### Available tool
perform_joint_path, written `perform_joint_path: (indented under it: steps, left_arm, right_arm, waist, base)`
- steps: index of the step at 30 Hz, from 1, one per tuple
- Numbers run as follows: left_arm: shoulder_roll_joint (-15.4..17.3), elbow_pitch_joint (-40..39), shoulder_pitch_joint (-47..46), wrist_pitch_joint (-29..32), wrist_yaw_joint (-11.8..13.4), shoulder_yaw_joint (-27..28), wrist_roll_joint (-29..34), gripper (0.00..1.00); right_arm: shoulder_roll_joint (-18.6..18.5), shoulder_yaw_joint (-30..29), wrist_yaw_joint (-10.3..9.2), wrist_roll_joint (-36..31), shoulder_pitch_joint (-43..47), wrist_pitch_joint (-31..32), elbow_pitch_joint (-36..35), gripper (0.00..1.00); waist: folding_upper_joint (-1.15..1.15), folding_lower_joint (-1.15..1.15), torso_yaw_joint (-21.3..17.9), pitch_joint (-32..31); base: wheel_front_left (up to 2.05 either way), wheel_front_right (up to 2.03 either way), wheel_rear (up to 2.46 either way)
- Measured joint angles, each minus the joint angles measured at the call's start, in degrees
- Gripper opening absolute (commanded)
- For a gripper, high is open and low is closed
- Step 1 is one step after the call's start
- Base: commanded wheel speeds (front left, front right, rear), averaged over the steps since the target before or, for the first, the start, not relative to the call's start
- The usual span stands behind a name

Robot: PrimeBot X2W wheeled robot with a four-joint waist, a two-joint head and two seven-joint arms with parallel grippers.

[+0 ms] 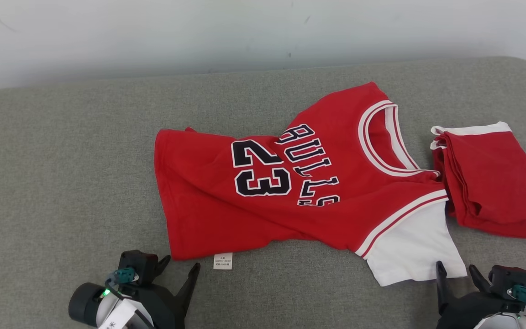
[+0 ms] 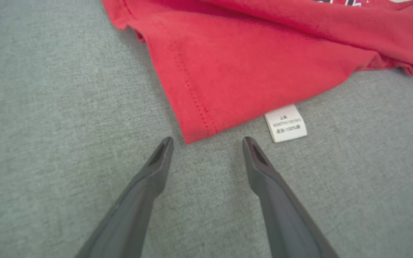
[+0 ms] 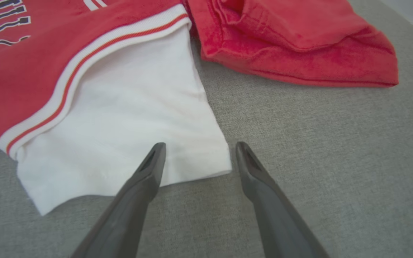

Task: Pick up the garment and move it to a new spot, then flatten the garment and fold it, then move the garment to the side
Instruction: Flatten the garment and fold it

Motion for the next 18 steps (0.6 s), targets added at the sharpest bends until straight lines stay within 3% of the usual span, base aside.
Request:
perform_joint_path:
  steps: [10, 18]
  left_arm:
    - [-1.0, 4.0, -2.8, -2.4, 0.0, -0.3, 1.1, 1.0]
    - [-1.4, 4.6, -3.3, -5.5, -2.5, -2.5, 3.0, 1.0]
  right_arm:
    - [1.0, -2.9, -0.04, -1.5, -0.4, -0.8, 0.6, 1.0]
    - [2.1, -4.3, -0.04, -1.7, -1.0, -0.9, 2.0, 1.0]
  waist:
    - [0.0, 0.0, 0.0, 0.4]
    - [0.0, 0.0, -0.2, 0.4]
  base:
    - [0.0, 0.0, 0.0]
    - [0.0, 0.0, 0.0]
